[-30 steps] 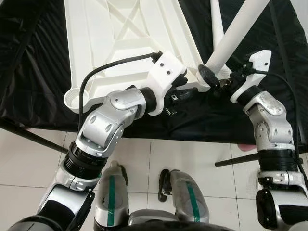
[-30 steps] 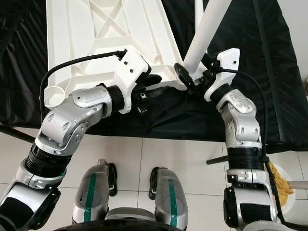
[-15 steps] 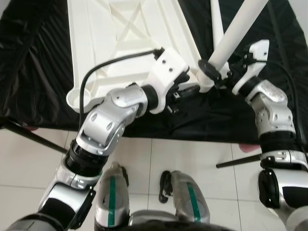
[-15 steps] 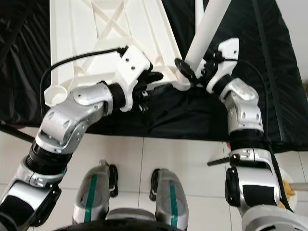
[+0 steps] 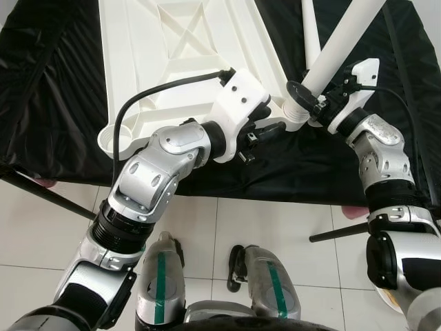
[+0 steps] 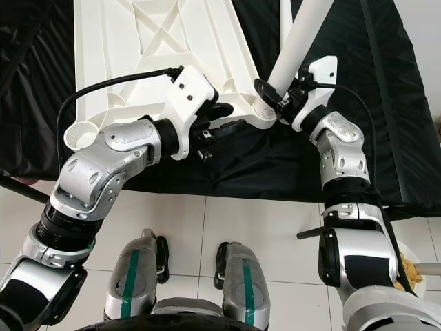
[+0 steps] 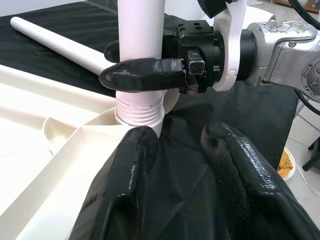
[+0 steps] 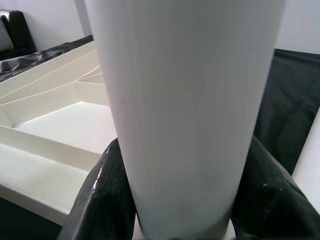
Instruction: Building children table
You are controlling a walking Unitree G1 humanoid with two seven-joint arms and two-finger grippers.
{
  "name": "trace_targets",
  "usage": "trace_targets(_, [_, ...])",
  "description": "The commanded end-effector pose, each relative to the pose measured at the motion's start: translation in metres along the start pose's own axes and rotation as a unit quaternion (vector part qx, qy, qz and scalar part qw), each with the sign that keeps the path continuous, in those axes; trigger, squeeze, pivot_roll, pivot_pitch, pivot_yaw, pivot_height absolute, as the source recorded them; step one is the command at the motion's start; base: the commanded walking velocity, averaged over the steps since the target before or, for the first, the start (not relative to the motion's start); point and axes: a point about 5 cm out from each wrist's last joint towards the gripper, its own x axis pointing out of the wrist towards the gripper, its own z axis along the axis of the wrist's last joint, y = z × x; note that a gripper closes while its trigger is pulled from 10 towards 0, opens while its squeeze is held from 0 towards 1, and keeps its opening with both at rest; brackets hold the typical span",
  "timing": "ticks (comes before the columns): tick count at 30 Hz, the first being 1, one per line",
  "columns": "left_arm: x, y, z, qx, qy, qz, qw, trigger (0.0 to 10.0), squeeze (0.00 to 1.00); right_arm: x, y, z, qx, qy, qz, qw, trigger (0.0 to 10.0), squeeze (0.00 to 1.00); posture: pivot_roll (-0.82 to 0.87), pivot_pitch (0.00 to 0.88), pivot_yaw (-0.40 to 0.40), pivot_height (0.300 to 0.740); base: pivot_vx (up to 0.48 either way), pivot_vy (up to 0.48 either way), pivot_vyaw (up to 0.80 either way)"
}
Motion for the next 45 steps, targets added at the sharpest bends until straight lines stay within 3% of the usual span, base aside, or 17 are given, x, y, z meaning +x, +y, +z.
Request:
trace_targets(1, [-0.001, -0.002, 0.003, 0.007, -0.001, 0.005, 1.000, 10.0, 0.00, -0.003, -0.001, -0.006, 0.015, 0.005, -0.008, 1.000, 0.0, 0.00, 0.07, 0.043, -0.028, 0.740, 0.000, 0.000, 0.00])
trace_targets(2, [-0.001, -0.002, 0.003, 0.007, -0.001, 0.005, 1.000, 10.0, 0.00, -0.003, -0.001, -0.006, 0.015, 0.005, -0.008, 1.000, 0.0, 0.00, 0.07, 0.043, -0.028, 0.740, 0.000, 0.000, 0.00])
trace_targets(3, [-0.001, -0.002, 0.003, 0.006, -0.002, 0.005, 1.000, 10.0, 0.00, -0.004, 0.000, -0.005, 0.018, -0.001, -0.014, 1.000, 1.1, 0.00, 0.07, 0.047, -0.032, 0.740, 0.000, 0.000, 0.00])
trace_targets(5, [-0.001, -0.002, 0.003, 0.006, -0.002, 0.005, 1.000, 10.0, 0.00, -0.004, 0.000, -0.005, 0.018, -0.001, -0.014, 1.000, 1.1, 0.00, 0.07, 0.047, -0.032, 0.740, 0.000, 0.000, 0.00])
trace_targets(6, [-0.001, -0.003, 0.003, 0.005, -0.003, 0.005, 1.000, 10.0, 0.00, -0.004, 0.004, -0.004, 0.024, -0.010, -0.028, 0.999, 10.0, 0.00, 0.06, 0.050, -0.040, 0.740, 0.000, 0.000, 0.00])
trace_targets(9, [0.000, -0.004, 0.003, 0.004, -0.004, 0.004, 1.000, 10.0, 0.00, -0.004, 0.007, -0.004, 0.027, -0.019, -0.047, 0.998, 10.0, 0.00, 0.06, 0.048, -0.045, 0.740, 0.000, 0.000, 0.00])
trace_targets(14, [0.000, -0.007, 0.002, 0.000, -0.004, 0.001, 1.000, 10.0, 0.00, -0.003, 0.018, -0.003, 0.034, -0.034, -0.133, 0.990, 10.0, 0.00, 0.07, 0.048, -0.049, 0.740, 0.000, 0.000, 0.00])
trace_targets(22, [0.000, -0.008, 0.001, -0.001, -0.003, 0.000, 1.000, 10.0, 0.00, -0.001, 0.025, 0.000, 0.046, -0.047, -0.189, 0.980, 10.0, 0.00, 0.06, 0.042, -0.053, 0.740, 0.000, 0.000, 0.00])
trace_targets(24, [0.000, -0.008, 0.001, -0.001, -0.003, -0.001, 1.000, 10.0, 0.00, 0.002, 0.034, 0.001, 0.058, -0.048, -0.251, 0.965, 10.0, 0.00, 0.06, 0.034, -0.055, 0.740, 0.000, 0.000, 0.00])
trace_targets(26, [0.000, -0.008, 0.001, -0.001, -0.003, -0.002, 1.000, 10.0, 0.00, 0.002, 0.036, 0.002, 0.061, -0.048, -0.276, 0.958, 10.0, 0.00, 0.06, 0.034, -0.055, 0.740, 0.000, 0.000, 0.00])
trace_targets(28, [0.001, -0.009, 0.001, -0.002, -0.004, -0.004, 1.000, 10.0, 0.00, 0.002, 0.042, 0.001, 0.046, -0.046, -0.325, 0.944, 10.0, 0.00, 0.06, 0.029, -0.053, 0.740, 0.000, 0.000, 0.00])
trace_targets(29, [0.001, -0.009, 0.001, -0.002, -0.004, -0.004, 1.000, 10.0, 0.00, 0.002, 0.042, 0.001, 0.046, -0.046, -0.325, 0.944, 10.0, 0.00, 0.06, 0.029, -0.053, 0.740, 0.000, 0.000, 0.00])
trace_targets(34, [0.002, -0.010, 0.000, -0.004, -0.004, -0.008, 1.000, 10.0, 0.00, 0.001, 0.055, -0.005, 0.056, -0.029, -0.395, 0.917, 10.0, 0.00, 0.05, 0.018, -0.049, 0.740, 0.000, 0.000, 0.00])
trace_targets(36, [0.002, -0.009, 0.000, -0.003, -0.004, -0.009, 1.000, 10.0, 0.00, 0.006, 0.065, -0.004, 0.060, -0.029, -0.387, 0.920, 10.0, 0.00, 0.05, 0.014, -0.047, 0.740, 0.000, 0.000, 0.00])
trace_targets(45, [0.003, -0.009, 0.000, -0.001, -0.004, -0.010, 1.000, 10.0, 0.00, 0.005, 0.063, -0.003, 0.062, -0.029, -0.387, 0.920, 10.0, 0.00, 0.05, 0.006, -0.050, 0.740, 0.000, 0.000, 0.00])
